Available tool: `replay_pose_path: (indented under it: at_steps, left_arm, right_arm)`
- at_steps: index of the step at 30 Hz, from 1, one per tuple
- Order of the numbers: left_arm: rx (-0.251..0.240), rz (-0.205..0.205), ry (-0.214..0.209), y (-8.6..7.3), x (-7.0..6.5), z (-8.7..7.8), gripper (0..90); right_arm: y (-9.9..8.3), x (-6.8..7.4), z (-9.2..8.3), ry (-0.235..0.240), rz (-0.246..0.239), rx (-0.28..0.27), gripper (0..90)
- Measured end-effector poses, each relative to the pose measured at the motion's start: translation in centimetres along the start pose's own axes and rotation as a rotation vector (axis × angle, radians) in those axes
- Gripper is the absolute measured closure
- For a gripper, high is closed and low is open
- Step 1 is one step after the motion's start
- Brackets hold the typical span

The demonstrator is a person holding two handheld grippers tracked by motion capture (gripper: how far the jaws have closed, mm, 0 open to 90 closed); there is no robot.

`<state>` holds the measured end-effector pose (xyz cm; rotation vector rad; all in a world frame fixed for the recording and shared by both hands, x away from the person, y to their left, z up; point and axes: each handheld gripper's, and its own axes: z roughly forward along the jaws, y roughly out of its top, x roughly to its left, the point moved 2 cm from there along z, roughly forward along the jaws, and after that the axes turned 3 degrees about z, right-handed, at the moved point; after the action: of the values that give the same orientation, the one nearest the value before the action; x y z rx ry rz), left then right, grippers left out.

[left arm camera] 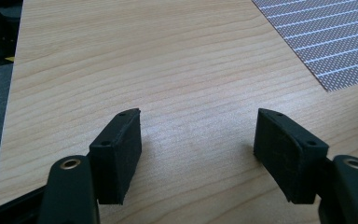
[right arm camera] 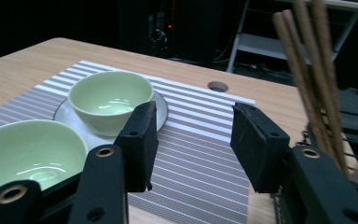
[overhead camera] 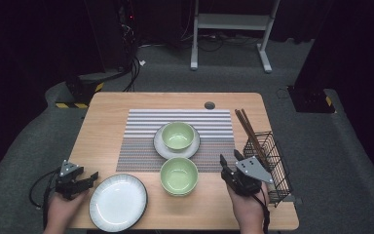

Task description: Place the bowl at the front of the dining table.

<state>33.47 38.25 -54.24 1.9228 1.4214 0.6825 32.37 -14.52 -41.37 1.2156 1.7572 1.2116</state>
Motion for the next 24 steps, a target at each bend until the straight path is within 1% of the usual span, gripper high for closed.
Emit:
replay_pose_path:
  at_steps: [5, 16, 24]
  left_arm:
    - [0.0, 0.0, 0.001, 0.0, 0.0, 0.0, 32.2]
    - [-0.001, -0.001, 0.001, 0.0, 0.0, 0.0, 32.3]
    - [-0.001, 0.0, 0.001, 0.0, 0.0, 0.0, 32.3]
  right_arm:
    - [0.0, -0.9, -0.6, -0.028, 0.016, -0.014, 50.3]
    - [0.0, -2.1, -1.3, -0.084, 0.014, -0.011, 51.9]
    - [0.2, -2.9, -1.7, -0.12, 0.015, -0.019, 53.1]
